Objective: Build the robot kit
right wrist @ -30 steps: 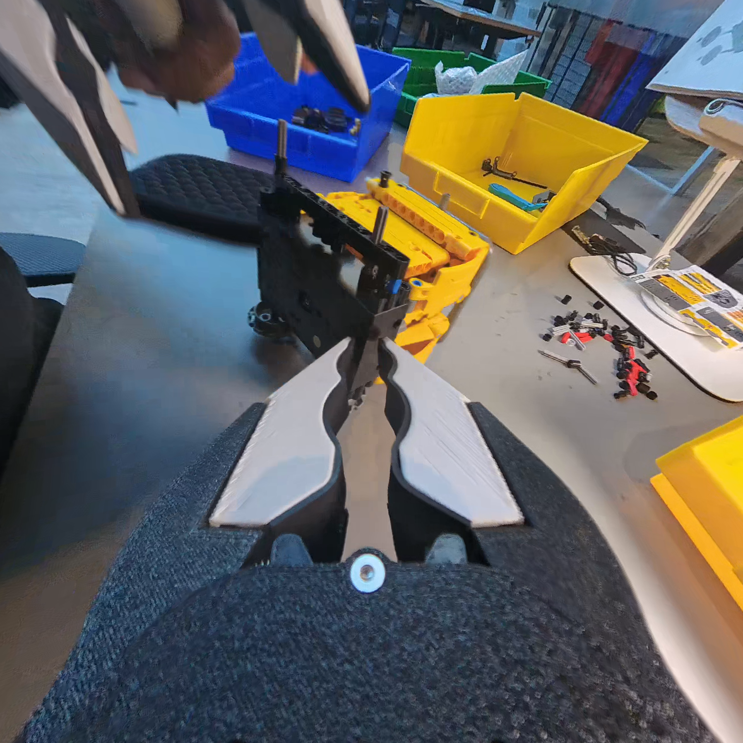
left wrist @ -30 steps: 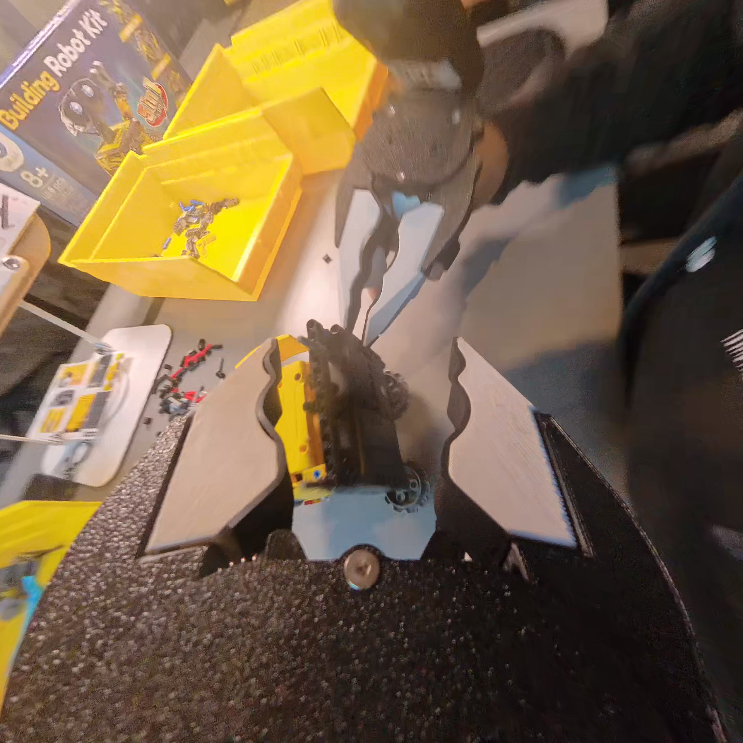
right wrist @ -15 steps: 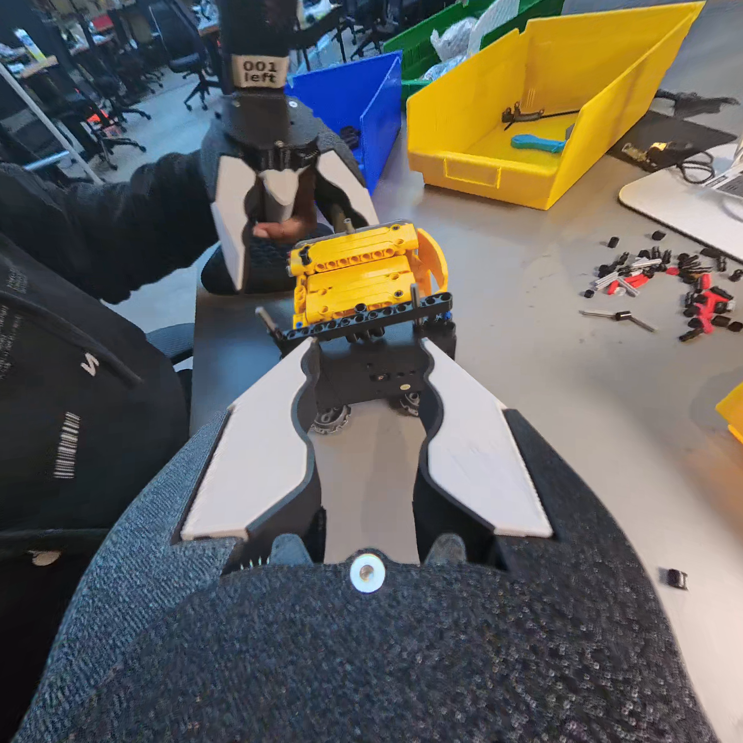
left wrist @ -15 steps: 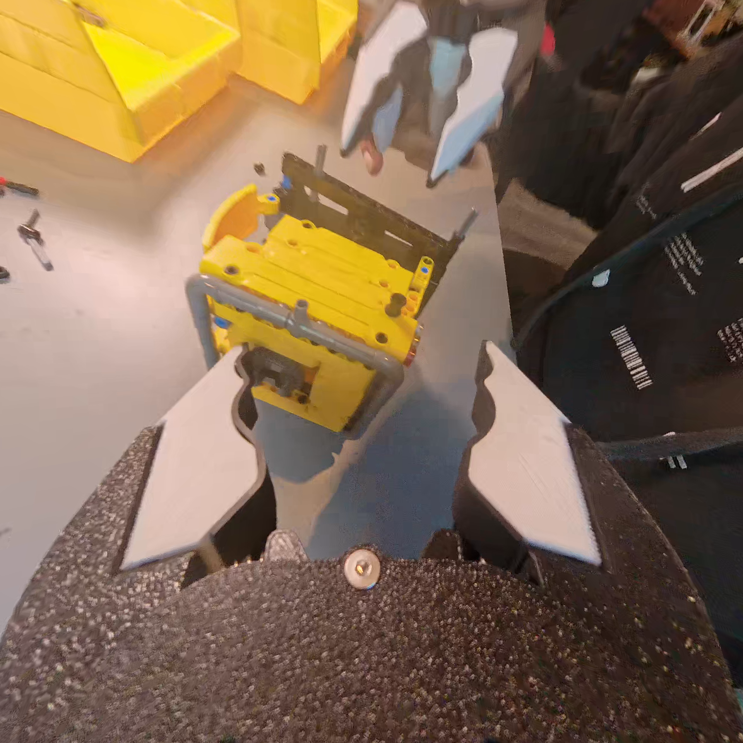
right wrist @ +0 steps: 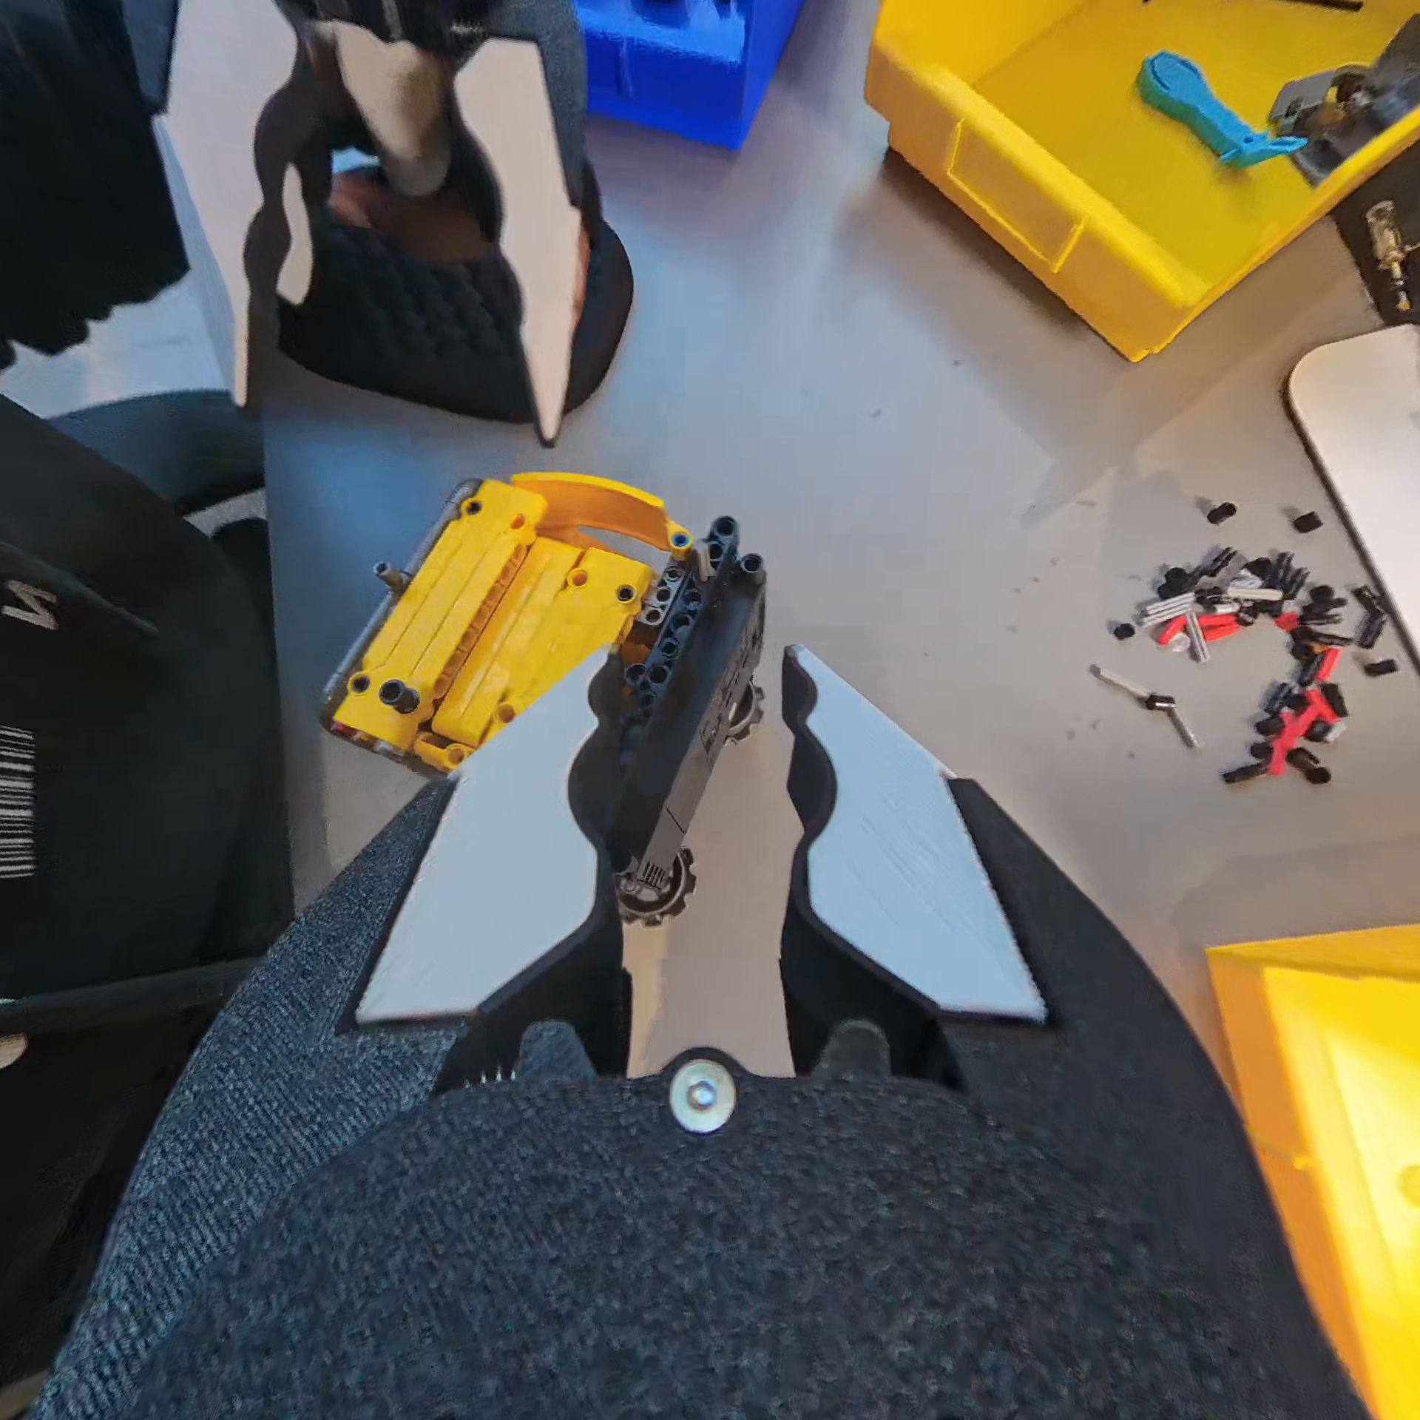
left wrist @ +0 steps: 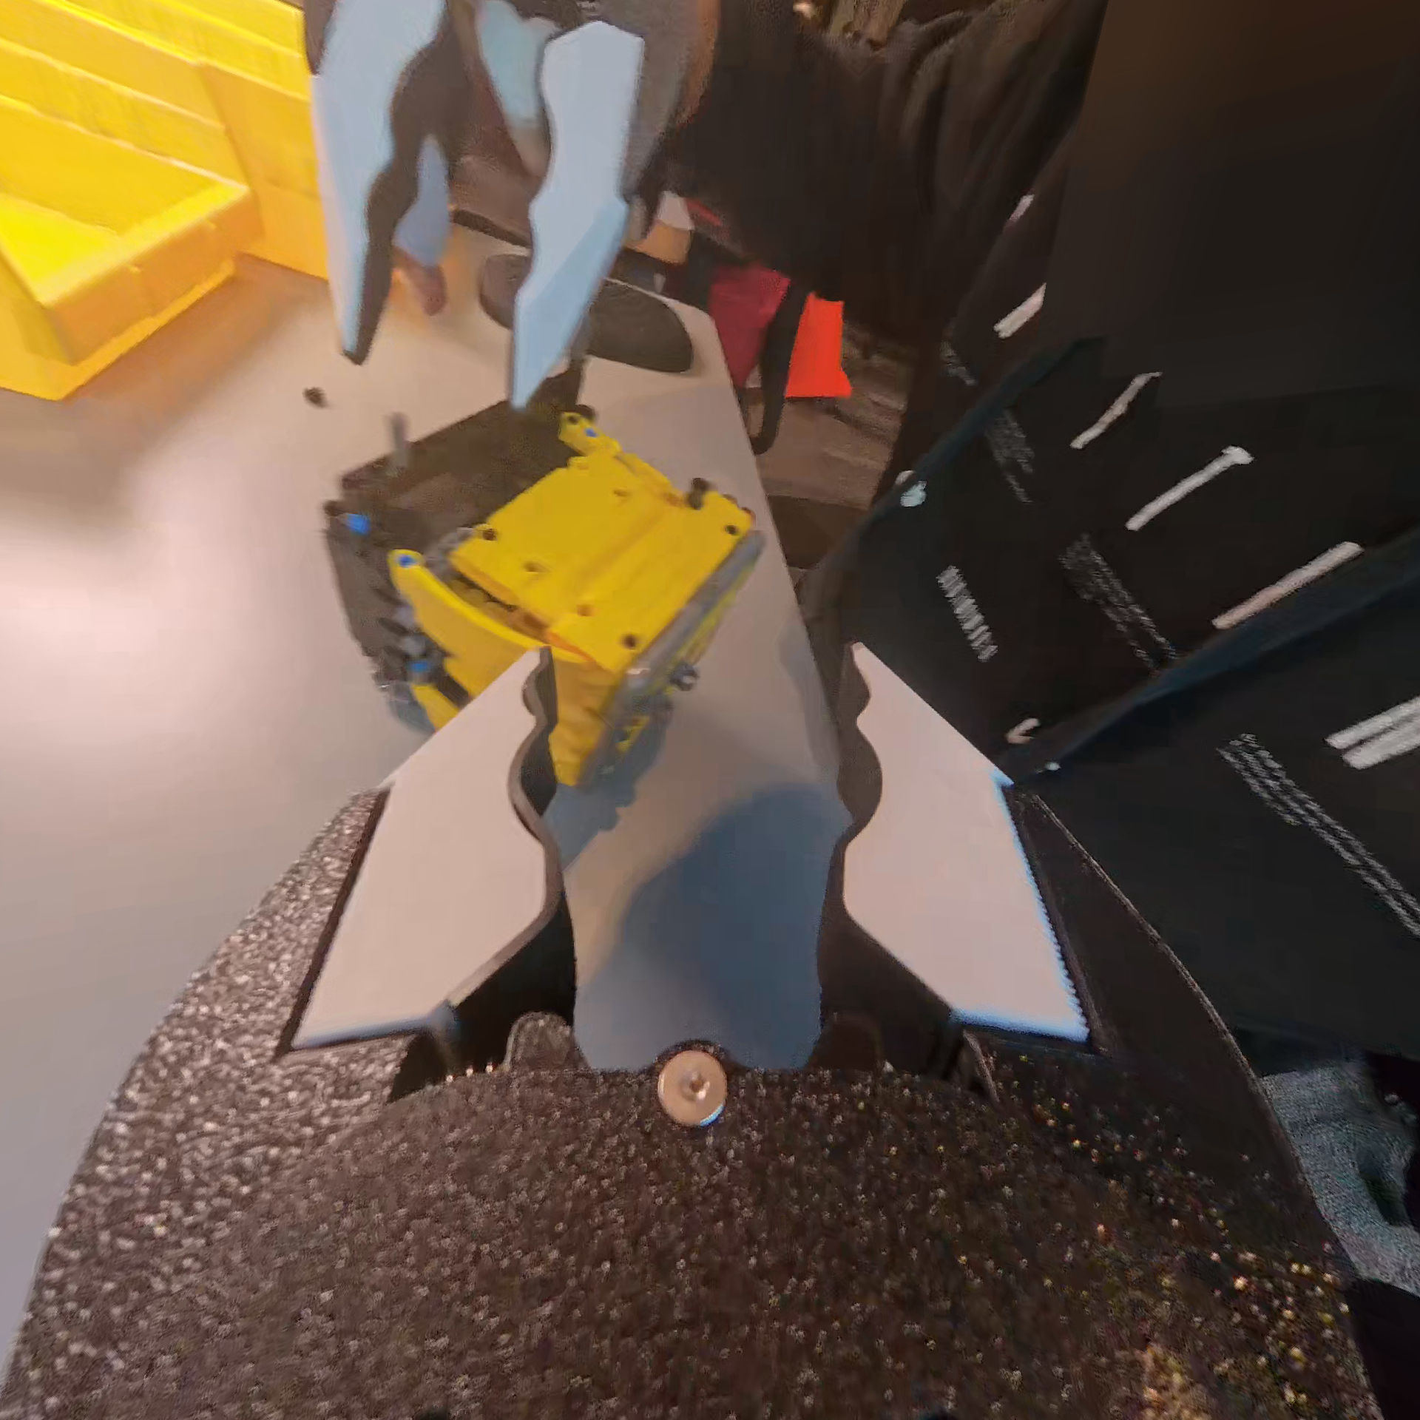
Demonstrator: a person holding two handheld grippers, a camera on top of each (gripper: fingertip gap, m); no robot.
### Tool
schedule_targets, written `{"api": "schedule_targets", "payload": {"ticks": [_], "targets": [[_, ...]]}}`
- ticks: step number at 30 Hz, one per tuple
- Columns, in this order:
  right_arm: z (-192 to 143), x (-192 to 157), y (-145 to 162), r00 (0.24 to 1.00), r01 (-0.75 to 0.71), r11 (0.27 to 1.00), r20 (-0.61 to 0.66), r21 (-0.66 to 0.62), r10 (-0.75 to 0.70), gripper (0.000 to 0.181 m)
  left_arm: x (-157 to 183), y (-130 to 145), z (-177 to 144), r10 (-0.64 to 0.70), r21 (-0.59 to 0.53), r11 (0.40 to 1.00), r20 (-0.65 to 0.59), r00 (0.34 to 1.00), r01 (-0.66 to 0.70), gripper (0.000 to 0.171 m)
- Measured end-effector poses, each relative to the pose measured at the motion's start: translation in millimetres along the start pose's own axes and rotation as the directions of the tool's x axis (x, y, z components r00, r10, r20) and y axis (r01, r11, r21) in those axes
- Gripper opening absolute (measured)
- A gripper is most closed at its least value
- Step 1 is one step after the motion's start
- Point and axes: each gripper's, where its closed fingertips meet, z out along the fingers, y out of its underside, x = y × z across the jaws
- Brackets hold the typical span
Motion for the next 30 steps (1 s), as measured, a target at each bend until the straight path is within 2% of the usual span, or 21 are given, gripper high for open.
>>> {"api": "schedule_targets", "payload": {"ticks": [3, 5, 6, 8, 11, 14, 15, 20, 22, 24, 27, 30], "targets": [[16, -3, -6, 0.998, 0.040, 0.994, 0.048, -0.102, -0.035, 0.041, -26, 7, 1, 0.007, -0.067, 0.998, 0.028, 1.000, -0.005, 0.094], [28, -11, -10, 0.994, 0.081, 0.987, 0.091, -0.141, -0.068, 0.038, -33, 12, 8, 0.028, -0.108, 0.994, -0.013, 1.000, -0.029, 0.106], [32, -16, -13, 0.990, 0.095, 0.984, 0.114, -0.149, -0.079, 0.034, -33, 13, 12, 0.032, -0.113, 0.993, -0.051, 0.998, -0.037, 0.109], [36, -24, -14, 0.977, 0.162, 0.974, 0.165, -0.158, -0.136, 0.013, -35, 14, 17, 0.037, -0.107, 0.993, -0.106, 0.994, -0.048, 0.118], [28, -20, -8, 0.958, 0.215, 0.965, 0.223, -0.148, -0.179, 0.013, -37, 13, 20, 0.038, -0.051, 0.998, -0.179, 0.983, -0.048, 0.117], [15, -18, 6, 0.916, 0.274, 0.960, 0.321, -0.063, -0.241, 0.010, -37, 18, 26, 0.045, -0.063, 0.996, -0.219, 0.975, -0.060, 0.120], [9, -18, 11, 0.897, 0.289, 0.957, 0.354, -0.021, -0.263, 0.010, -39, 17, 29, 0.076, -0.067, 0.993, -0.203, 0.976, -0.092, 0.121], [-1, -13, 21, 0.882, 0.164, 0.983, 0.434, 0.079, -0.182, 0.010, -51, 17, 70, 0.221, -0.126, 0.964, -0.111, 0.969, -0.235, 0.120], [-3, -15, 23, 0.877, 0.154, 0.984, 0.448, 0.088, -0.177, 0.010, -44, 18, 82, 0.196, -0.124, 0.968, -0.165, 0.967, -0.218, 0.104], [-5, -17, 28, 0.882, 0.162, 0.985, 0.440, 0.053, -0.169, 0.011, -42, 18, 87, 0.160, -0.104, 0.978, -0.186, 0.969, -0.182, 0.101], [-8, -18, 30, 0.909, 0.233, 0.972, 0.358, -0.010, -0.214, 0.019, -39, 17, 90, 0.170, -0.082, 0.979, -0.181, 0.969, -0.187, 0.099], [-13, -27, 11, 0.909, 0.285, 0.958, 0.322, -0.019, -0.264, 0.025, -38, 17, 91, 0.163, -0.079, 0.981, -0.185, 0.969, -0.180, 0.095]]}}
